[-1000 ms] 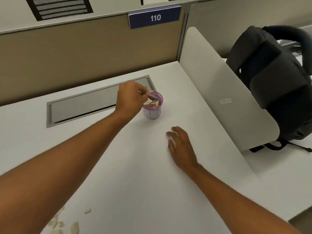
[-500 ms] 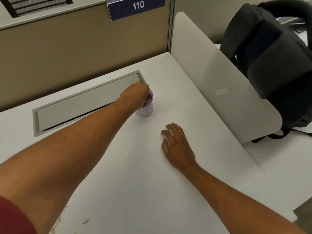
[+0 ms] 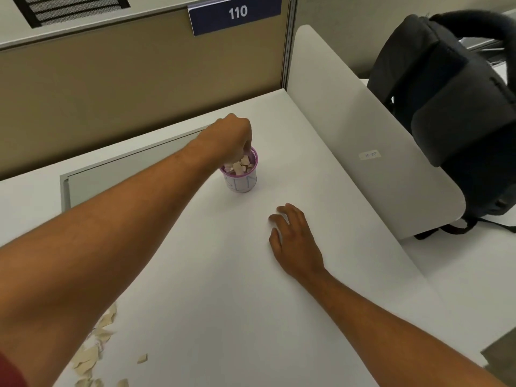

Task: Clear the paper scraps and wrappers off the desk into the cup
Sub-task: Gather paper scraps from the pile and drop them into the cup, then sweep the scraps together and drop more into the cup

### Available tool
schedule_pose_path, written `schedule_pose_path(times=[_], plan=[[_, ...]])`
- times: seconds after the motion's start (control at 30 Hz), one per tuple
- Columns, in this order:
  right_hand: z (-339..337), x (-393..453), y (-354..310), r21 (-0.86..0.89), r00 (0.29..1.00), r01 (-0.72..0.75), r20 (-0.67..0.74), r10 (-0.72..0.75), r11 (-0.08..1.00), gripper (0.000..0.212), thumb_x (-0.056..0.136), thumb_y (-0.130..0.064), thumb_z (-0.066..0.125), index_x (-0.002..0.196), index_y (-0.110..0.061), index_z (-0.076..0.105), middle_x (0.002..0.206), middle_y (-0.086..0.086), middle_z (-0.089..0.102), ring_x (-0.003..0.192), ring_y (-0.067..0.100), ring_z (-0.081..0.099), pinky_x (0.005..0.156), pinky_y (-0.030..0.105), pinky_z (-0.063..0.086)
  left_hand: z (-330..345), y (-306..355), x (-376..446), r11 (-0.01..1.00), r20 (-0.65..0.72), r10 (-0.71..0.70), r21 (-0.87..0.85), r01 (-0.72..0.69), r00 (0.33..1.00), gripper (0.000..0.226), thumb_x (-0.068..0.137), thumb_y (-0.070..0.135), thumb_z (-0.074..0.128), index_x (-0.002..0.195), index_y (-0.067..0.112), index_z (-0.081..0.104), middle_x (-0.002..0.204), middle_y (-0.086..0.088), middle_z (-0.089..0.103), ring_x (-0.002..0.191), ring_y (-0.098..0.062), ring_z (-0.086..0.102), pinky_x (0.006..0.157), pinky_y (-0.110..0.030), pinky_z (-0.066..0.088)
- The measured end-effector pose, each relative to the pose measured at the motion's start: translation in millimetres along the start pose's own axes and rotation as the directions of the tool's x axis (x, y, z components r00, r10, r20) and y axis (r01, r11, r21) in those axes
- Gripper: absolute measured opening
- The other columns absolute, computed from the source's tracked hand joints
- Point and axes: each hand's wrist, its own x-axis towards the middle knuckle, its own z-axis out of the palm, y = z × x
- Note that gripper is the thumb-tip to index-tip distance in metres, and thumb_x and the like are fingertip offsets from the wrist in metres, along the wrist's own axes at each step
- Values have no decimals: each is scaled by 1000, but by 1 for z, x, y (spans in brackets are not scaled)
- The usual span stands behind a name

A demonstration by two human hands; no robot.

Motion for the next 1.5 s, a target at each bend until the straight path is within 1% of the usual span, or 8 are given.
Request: schedule_pose_path(times=[0.2, 0.37, 0.57, 0.67, 0.83, 1.0, 1.2, 1.5], plan=[[1, 0, 0, -8, 1000, -2, -5, 2, 1000, 31, 96, -13, 58, 126, -9, 66, 141, 13, 59, 141, 30, 46, 117, 42, 42, 34, 8, -8, 999, 26, 7, 38, -8, 1000, 31, 87, 6, 74, 118, 2, 71, 115, -22, 70, 100, -41, 70, 72, -37, 47], [-1, 0, -1, -22, 1000, 0, 9, 0, 1000, 32, 96, -14, 58, 126, -9, 66, 141, 12, 60, 142, 29, 46, 118, 41, 41, 28, 0, -13, 999, -16, 24, -26, -25, 1000, 33, 86, 11, 79, 119, 8, 75, 117, -18, 71, 101, -37, 70, 75, -35, 50], [-5, 1, -3, -26, 1000, 22, 4, -22, 999, 29, 94, -10, 61, 121, -8, 67, 137, 13, 61, 137, 31, 50, 114, 43, 45, 5, -36, -83, 958, -320, 9, -269, -100, 947, 14, 92, 7, 70, 102, 8, 81, 95, -10, 79, 85, -28, 71, 71, -32, 49], [-6, 1, -5, -53, 997, 73, -2, -73, 996, 27, 92, -7, 60, 119, -8, 67, 130, 13, 62, 129, 32, 54, 110, 43, 47, 23, -60, -148, 897, -409, -98, -431, -98, 907, 13, 93, 9, 73, 102, 10, 81, 97, -5, 81, 85, -20, 75, 81, -35, 61], [-4, -5, -20, -140, 965, 262, 47, -258, 955, 32, 85, 5, 63, 116, -2, 69, 124, 17, 64, 116, 37, 62, 107, 49, 48, 83, -105, -263, 844, -470, -354, -534, 59, 808, 16, 95, 19, 72, 110, 19, 78, 114, 4, 78, 107, -20, 72, 95, -44, 57], [23, -27, -98, 52, 910, 354, 213, -357, 934, 37, 93, -5, 63, 129, -11, 65, 138, 9, 58, 129, 25, 56, 106, 38, 51, 150, -144, -363, 845, -443, -448, -493, 206, 776, 30, 96, 21, 71, 126, 17, 72, 139, -1, 67, 144, -25, 50, 123, -51, 33], [74, -46, -223, 241, 809, 390, 371, -456, 889, 42, 103, -28, 56, 144, -18, 56, 152, 3, 46, 142, 20, 45, 111, 35, 46, 200, -205, -433, 831, -413, -552, -346, 435, 725, 54, 97, 55, 50, 144, 28, 54, 161, -1, 42, 157, -30, 26, 122, -64, 21], [123, -20, -313, 21, 701, 461, 605, -378, 887, 69, 105, -54, 43, 164, -27, 19, 174, 3, 5, 160, 33, 2, 128, 51, 11, 228, -297, -439, 822, -123, -556, -229, 521, 822, 85, 87, 84, 23, 162, 44, 14, 175, 8, 0, 160, -38, 2, 121, -69, 15]])
